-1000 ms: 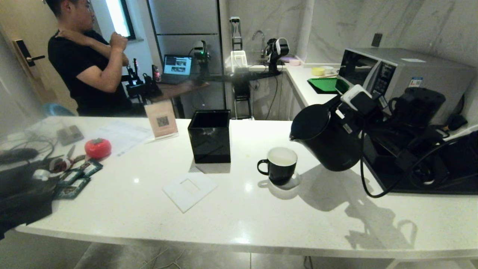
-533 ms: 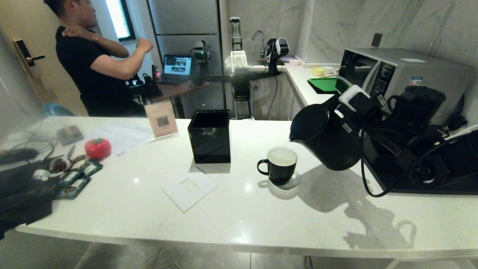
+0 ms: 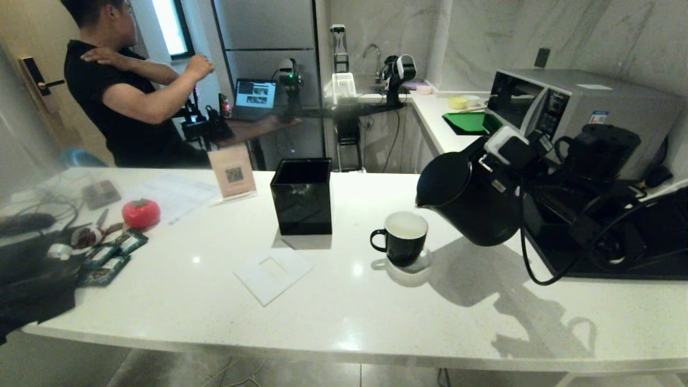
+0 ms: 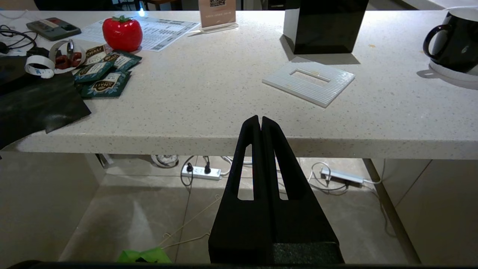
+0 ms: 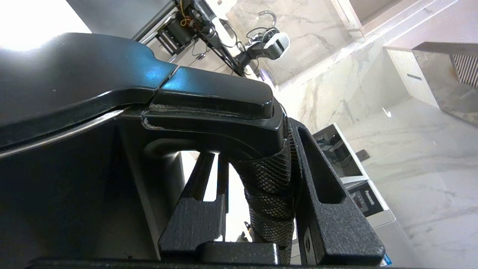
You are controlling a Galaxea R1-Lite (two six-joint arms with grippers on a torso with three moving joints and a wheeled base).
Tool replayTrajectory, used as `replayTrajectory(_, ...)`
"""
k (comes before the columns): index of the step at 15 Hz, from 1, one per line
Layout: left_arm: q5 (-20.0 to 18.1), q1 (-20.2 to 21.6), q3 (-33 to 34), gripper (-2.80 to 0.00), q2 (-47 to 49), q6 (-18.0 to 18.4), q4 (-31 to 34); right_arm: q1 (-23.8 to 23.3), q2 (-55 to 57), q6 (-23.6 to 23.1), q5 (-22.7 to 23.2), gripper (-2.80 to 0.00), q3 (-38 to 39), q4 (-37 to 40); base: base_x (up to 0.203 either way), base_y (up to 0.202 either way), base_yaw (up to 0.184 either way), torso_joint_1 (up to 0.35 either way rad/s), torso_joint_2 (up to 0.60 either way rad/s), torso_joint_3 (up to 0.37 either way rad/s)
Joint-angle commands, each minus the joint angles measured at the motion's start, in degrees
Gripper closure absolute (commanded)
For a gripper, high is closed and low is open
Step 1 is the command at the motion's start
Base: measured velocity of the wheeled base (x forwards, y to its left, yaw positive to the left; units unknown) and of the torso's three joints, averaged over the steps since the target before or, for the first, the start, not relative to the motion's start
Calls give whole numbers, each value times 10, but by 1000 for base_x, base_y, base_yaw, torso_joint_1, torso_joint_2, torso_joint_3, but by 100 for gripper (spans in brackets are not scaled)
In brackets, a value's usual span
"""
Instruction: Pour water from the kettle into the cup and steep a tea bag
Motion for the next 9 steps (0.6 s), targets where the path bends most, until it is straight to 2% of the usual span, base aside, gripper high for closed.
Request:
replayTrajectory(1,0,0,0,0,0,0,0,0,2,-7,1,0,1,-2,0,0,0,0,0,0)
replayTrajectory(9,0,0,0,0,0,-1,0,-4,3,-21,0,0,-12,27,0,0,0,0,0,0)
